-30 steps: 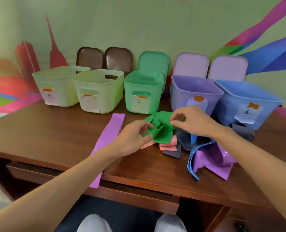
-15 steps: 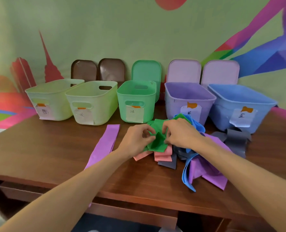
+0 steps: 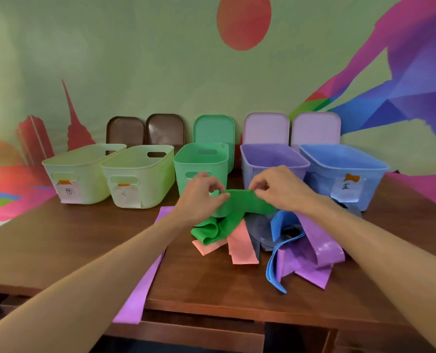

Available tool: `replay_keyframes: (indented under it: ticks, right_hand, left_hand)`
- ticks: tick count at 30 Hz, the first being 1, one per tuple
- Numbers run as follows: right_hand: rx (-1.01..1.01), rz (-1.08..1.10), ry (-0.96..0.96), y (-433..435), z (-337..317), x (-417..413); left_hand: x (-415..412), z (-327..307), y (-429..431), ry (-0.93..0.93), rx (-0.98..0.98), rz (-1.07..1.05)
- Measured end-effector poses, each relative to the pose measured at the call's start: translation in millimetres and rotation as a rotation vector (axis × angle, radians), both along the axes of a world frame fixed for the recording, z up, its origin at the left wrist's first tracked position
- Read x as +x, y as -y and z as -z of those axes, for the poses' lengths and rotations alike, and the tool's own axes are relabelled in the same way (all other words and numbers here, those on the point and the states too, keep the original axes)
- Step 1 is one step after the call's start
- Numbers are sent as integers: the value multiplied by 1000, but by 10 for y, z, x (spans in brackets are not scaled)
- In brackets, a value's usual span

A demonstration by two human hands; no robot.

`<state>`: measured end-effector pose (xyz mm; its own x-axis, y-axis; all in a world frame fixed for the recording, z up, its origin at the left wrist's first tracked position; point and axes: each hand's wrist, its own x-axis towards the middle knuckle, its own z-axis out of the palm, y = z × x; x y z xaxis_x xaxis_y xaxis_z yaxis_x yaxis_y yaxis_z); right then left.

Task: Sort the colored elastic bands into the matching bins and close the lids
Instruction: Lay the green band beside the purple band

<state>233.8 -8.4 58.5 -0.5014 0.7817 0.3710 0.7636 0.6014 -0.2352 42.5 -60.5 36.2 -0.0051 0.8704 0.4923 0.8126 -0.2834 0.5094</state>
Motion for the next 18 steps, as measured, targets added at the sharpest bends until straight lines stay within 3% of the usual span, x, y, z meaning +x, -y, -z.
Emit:
replay_keyframes:
  ticks: [5,8,13,18]
  right_hand:
    - [-20,-25,-151,-37,-100,118]
    - [-129,-11,-251,-87,-154,163]
    - [-251,-64,-540,-137,-219,325]
    - [-255,-79,-772,-210,-224,510]
  left_hand:
    - [127,-145,12,528,-181,160]
    - [206,-153,-36,641,-188,218]
    - [231,-191,-199,528,-263,281]
    - [200,-177,-320,-48,-396,200]
